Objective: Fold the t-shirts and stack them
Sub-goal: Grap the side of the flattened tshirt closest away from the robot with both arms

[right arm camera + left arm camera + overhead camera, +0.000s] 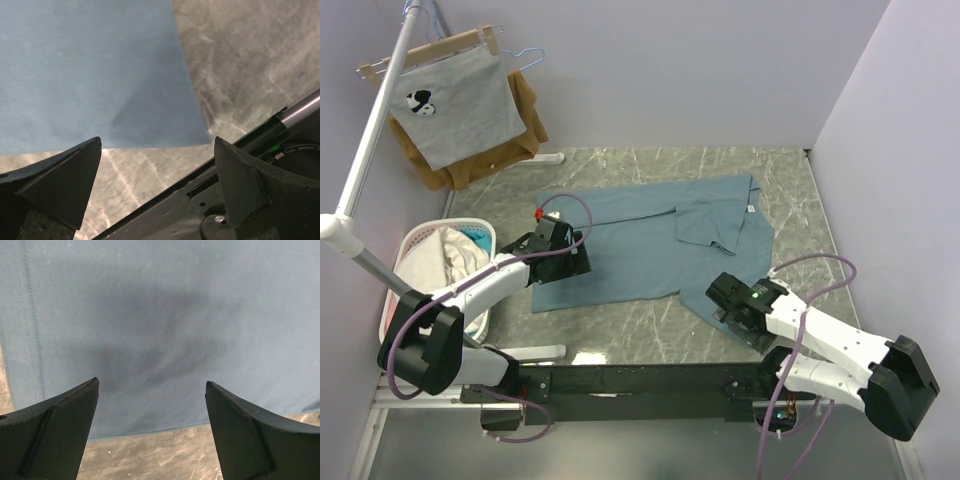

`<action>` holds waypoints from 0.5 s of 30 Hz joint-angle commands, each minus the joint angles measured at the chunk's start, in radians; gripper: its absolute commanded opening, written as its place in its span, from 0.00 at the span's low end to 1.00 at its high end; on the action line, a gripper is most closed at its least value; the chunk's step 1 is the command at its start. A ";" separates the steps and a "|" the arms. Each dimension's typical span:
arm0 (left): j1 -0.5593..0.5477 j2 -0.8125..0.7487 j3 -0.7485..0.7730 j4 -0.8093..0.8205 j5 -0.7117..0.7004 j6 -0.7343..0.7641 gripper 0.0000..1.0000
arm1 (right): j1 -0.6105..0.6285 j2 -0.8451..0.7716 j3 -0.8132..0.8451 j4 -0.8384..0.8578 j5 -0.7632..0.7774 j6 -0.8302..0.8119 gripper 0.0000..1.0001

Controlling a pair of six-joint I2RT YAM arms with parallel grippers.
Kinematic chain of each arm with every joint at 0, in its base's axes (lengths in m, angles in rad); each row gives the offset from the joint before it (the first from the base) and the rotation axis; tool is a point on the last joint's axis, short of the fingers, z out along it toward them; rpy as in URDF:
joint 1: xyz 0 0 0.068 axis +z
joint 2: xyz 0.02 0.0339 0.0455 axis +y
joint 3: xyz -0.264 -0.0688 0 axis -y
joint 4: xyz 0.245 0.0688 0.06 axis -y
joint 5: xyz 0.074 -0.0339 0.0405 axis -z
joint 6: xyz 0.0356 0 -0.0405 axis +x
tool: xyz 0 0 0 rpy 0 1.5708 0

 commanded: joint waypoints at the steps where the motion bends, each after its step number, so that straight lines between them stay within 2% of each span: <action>1: -0.009 -0.006 0.011 0.036 0.029 0.020 0.93 | 0.009 -0.073 -0.064 0.023 0.026 0.094 1.00; 8: -0.019 0.008 0.017 0.029 0.023 0.022 0.93 | 0.009 -0.143 -0.147 0.099 0.002 0.127 0.97; 10: -0.019 0.007 0.017 0.027 0.017 0.022 0.93 | 0.010 -0.151 -0.169 0.125 0.003 0.118 0.86; 14: -0.021 0.013 0.020 0.018 0.003 0.020 0.93 | 0.009 -0.185 -0.181 0.133 0.020 0.116 0.74; 15: -0.019 0.014 0.022 0.016 0.000 0.020 0.93 | 0.009 -0.193 -0.190 0.141 0.022 0.117 0.64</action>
